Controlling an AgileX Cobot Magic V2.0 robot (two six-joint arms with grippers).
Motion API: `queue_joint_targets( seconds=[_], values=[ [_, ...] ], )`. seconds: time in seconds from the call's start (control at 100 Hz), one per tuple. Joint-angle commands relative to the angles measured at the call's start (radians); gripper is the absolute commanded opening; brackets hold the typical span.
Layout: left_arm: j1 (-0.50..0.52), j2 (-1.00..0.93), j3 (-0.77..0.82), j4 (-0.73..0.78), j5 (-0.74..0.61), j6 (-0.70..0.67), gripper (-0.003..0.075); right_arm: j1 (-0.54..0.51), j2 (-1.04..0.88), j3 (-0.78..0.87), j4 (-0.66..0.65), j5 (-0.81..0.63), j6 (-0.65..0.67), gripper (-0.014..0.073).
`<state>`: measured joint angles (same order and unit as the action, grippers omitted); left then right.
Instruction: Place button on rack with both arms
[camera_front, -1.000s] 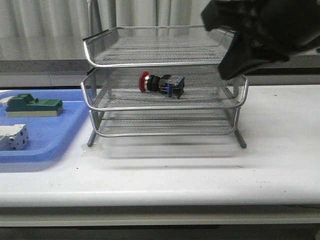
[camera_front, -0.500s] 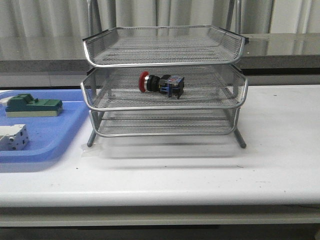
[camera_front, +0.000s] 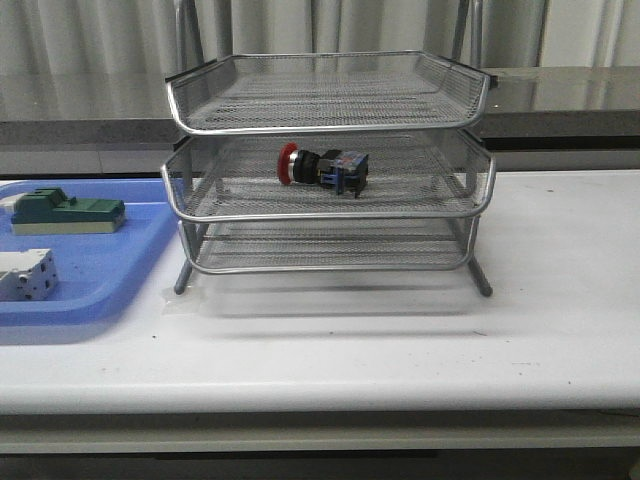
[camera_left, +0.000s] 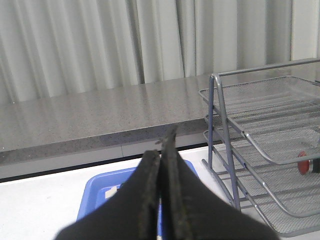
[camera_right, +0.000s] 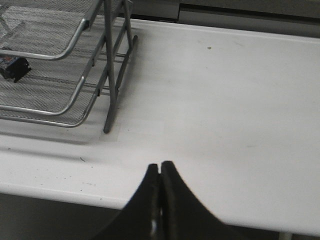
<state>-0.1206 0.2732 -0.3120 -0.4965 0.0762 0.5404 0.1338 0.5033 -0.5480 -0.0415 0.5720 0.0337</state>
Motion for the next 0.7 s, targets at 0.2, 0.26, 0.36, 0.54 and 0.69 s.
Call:
queue_joint_targets(
  seconds=[0.2, 0.26, 0.36, 0.54, 0.69],
  values=[
    [0.004, 0.006, -0.029, -0.013, -0.076, -0.01, -0.002, -0.028, -0.177, 0.009, -0.013, 0.081, 0.001, -0.0057],
    [0.004, 0.006, -0.029, -0.013, -0.076, -0.01, -0.002, -0.028, -0.183, 0.009, -0.013, 0.106, 0.001, -0.0057],
    [0.004, 0.006, -0.029, -0.013, -0.076, -0.01, -0.002, -0.028, -0.183, 0.009, -0.013, 0.132, 0.001, -0.0057],
    [0.004, 0.006, -0.029, -0.013, -0.076, -0.01, -0.002, -0.028, -0.183, 0.009, -0.013, 0.134, 0.001, -0.0057],
    [0.004, 0.006, -0.029, -0.013, -0.076, -0.01, -0.002, -0.028, -0.183, 0.009, -0.013, 0.134, 0.001, -0.0057]
  ],
)
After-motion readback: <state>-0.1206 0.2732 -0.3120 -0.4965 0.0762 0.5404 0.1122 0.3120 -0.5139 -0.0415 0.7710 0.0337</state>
